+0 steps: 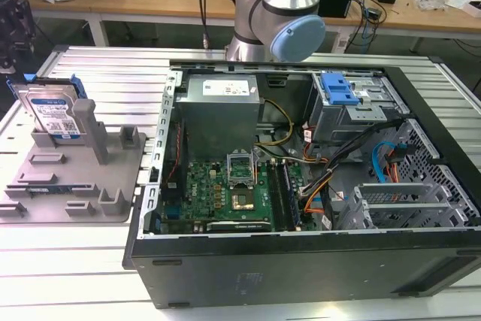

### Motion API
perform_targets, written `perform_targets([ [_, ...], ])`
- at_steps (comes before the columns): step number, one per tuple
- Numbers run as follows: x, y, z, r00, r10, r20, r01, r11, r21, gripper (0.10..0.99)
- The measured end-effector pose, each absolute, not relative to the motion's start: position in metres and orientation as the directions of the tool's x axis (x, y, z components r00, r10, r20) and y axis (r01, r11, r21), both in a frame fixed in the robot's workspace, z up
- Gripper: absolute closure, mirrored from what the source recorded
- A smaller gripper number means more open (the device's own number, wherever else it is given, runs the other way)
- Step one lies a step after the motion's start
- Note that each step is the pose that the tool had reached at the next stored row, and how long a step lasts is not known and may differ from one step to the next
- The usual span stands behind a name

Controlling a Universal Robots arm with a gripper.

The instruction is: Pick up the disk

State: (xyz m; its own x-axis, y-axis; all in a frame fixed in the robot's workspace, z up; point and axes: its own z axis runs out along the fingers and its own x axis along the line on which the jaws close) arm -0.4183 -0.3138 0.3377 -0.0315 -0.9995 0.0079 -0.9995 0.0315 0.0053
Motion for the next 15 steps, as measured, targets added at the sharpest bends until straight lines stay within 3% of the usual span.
perform_targets([
  [15,-0.42,-0.314,0.322,-0.011,-1.0,0.008,-1.0,0.011,0.006,0.588],
])
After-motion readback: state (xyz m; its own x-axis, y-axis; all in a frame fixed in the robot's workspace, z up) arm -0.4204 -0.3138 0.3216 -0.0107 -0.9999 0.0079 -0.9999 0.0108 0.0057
